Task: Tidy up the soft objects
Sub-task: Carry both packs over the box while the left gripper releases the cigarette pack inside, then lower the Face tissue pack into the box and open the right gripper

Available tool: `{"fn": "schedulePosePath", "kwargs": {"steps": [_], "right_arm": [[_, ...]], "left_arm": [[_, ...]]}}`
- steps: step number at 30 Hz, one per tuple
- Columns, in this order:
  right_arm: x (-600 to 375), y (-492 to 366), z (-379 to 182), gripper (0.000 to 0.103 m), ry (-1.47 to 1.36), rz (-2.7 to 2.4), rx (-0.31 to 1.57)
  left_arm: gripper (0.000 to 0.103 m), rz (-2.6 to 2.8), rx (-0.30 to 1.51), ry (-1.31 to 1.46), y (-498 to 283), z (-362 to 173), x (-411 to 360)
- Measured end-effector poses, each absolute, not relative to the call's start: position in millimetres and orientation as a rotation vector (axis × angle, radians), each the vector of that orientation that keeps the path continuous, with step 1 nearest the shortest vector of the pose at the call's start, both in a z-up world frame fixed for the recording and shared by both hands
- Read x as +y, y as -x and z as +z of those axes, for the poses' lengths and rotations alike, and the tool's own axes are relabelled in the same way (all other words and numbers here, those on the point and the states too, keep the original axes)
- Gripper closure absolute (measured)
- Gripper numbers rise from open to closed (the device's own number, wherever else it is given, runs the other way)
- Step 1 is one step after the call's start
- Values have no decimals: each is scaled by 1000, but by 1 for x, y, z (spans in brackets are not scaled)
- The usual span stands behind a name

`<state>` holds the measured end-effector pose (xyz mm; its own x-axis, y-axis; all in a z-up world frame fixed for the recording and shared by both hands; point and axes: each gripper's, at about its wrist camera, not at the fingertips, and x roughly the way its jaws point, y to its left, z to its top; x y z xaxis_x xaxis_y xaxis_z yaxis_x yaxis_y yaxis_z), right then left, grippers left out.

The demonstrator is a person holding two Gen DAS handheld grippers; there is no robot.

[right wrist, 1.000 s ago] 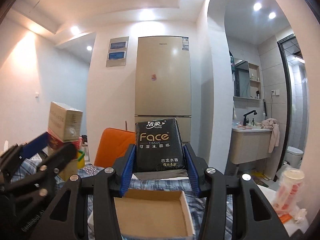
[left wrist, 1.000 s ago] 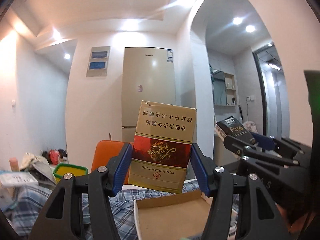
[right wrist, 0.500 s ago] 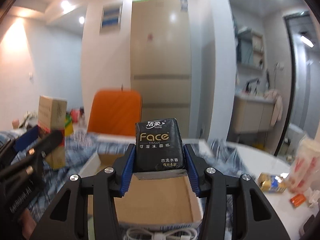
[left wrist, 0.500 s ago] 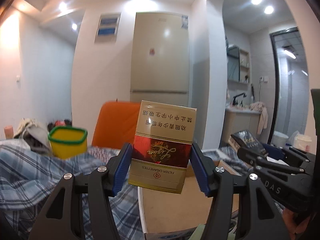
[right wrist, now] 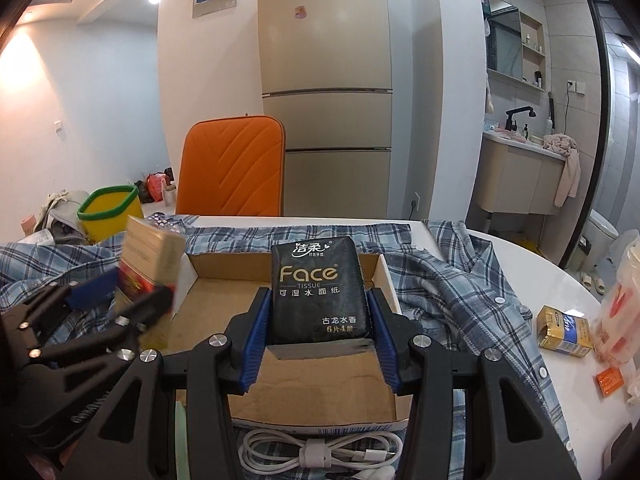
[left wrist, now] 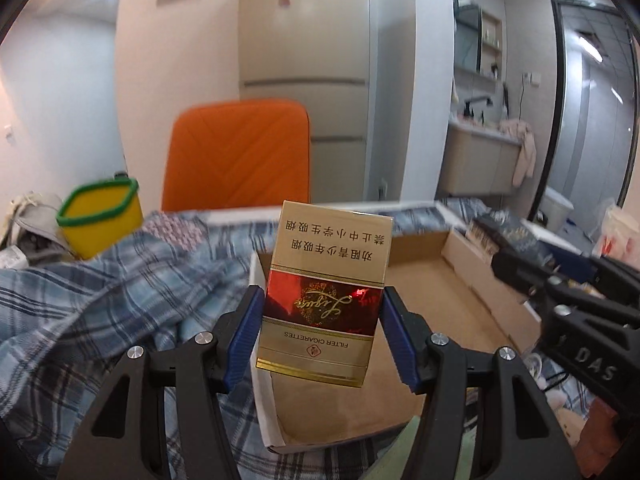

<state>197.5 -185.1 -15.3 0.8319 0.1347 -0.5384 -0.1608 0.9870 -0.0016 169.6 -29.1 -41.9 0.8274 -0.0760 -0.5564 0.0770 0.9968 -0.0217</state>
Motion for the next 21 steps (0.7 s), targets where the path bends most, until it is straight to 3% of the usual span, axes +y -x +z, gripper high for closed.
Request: {"fn": "schedulePosePath", "kwargs": {"steps": [6, 17, 21], "right_arm": [[-182, -202, -25, 53, 108, 139, 639], [-182, -211, -38, 53, 94, 176, 717], [-182, -211, -38, 53, 94, 177, 719]], "left_arm": [[45, -92, 720, 8, -180, -54, -32], [45, -91, 727, 26, -178, -54, -31], [32, -98, 702, 37, -176, -51, -28]]}}
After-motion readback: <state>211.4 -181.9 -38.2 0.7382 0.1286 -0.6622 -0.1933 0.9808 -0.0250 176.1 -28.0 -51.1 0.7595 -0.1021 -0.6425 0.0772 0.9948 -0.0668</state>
